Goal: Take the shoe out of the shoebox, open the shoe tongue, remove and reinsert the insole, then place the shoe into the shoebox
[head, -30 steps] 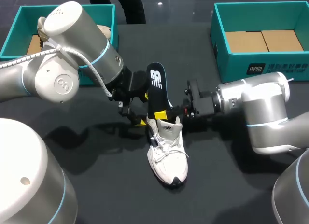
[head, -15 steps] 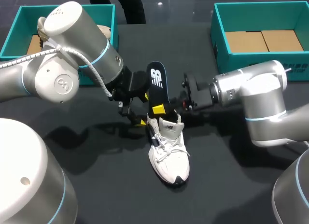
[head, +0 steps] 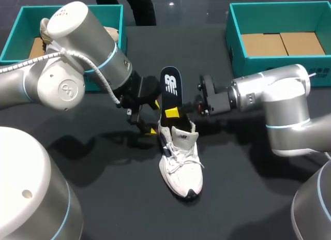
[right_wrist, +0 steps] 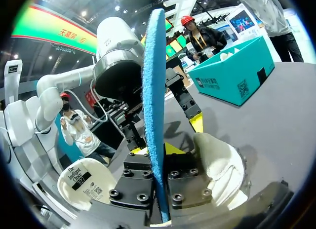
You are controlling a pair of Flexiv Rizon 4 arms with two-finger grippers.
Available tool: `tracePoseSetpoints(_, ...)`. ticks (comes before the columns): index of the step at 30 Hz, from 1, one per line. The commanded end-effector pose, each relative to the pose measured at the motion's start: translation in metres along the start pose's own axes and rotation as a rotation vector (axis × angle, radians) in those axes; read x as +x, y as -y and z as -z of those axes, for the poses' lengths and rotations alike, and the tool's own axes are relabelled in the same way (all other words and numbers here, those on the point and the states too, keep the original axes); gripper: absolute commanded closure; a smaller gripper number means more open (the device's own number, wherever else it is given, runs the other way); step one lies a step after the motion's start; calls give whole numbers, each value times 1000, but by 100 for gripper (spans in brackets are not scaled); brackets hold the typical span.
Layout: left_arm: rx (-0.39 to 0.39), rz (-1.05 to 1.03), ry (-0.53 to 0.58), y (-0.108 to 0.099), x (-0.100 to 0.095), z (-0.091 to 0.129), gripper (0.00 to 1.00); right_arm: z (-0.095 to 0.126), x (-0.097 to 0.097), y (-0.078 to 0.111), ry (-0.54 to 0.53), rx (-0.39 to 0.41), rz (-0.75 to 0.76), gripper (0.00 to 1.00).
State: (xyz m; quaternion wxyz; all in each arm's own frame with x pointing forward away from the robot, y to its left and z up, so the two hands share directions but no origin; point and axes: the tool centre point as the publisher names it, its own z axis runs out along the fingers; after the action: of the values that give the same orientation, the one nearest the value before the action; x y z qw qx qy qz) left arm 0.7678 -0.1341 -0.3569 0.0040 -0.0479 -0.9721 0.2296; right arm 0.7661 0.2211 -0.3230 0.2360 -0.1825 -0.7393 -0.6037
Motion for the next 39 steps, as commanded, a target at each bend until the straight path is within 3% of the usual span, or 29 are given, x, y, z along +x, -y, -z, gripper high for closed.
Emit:
tracePoseSetpoints(1,-1,0,1,0,0,-1,0,-5,-11,15,-46,-4,-28,100)
tracePoseSetpoints(10,-1,0,1,0,0,-1,0,-11,-4,39,-64,-15,-84,100)
tracePoseSetpoints(15,-1,0,1,0,0,-1,0,-9,1,37,-55,-37,-48,100)
tracePoseSetpoints(16,-1,0,1,0,0,-1,0,-9,2,34,-54,-35,-40,96)
tracePoseSetpoints(18,-1,0,1,0,0,-1,0,-9,4,29,-50,-27,-18,73)
tracePoseSetpoints(21,-1,0,1,0,0,-1,0,-9,6,21,-36,-12,10,65)
tracePoseSetpoints(30,-1,0,1,0,0,-1,0,-3,11,2,4,16,61,69)
tracePoseSetpoints(39,-1,0,1,0,0,-1,0,5,-2,-5,-15,-15,46,78)
